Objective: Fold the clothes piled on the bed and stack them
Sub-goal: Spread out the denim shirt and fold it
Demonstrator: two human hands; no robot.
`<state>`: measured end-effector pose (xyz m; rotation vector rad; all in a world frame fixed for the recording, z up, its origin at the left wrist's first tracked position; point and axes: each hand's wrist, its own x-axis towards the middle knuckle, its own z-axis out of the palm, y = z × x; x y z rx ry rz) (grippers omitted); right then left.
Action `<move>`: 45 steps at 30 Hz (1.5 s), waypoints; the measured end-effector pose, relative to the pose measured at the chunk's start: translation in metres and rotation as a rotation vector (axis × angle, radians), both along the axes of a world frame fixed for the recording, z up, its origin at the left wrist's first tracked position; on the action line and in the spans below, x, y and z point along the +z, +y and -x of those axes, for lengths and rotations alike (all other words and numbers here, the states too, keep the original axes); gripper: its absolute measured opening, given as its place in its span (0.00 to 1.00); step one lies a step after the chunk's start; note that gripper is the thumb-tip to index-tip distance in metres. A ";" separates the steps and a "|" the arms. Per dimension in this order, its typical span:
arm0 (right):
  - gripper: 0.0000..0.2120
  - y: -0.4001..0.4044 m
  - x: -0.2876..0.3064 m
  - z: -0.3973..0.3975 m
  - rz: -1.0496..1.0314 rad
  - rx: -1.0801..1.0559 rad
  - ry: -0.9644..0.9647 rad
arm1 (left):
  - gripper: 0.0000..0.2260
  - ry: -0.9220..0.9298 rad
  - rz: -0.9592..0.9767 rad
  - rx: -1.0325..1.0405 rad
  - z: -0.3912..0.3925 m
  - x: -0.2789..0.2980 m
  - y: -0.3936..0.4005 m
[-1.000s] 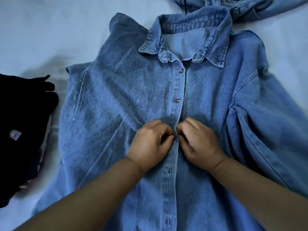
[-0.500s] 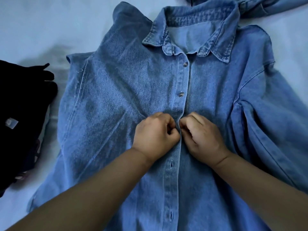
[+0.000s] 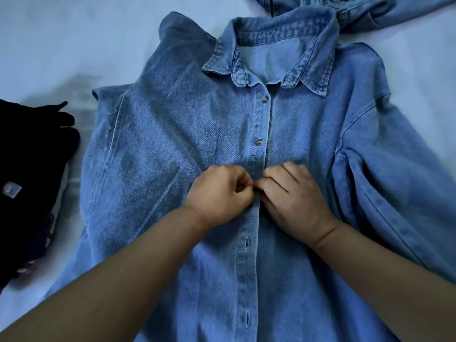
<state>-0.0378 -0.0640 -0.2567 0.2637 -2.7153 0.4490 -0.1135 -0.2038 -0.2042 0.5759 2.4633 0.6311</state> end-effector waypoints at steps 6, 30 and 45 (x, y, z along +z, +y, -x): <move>0.11 0.000 -0.005 0.001 -0.018 -0.004 0.007 | 0.07 0.172 0.161 -0.058 -0.012 0.001 0.011; 0.12 0.010 0.011 0.013 0.023 0.159 -0.001 | 0.09 -0.116 0.140 0.001 0.001 0.010 0.017; 0.11 -0.001 0.000 0.008 -0.061 0.070 0.140 | 0.12 0.304 -0.309 -0.421 0.019 -0.020 -0.022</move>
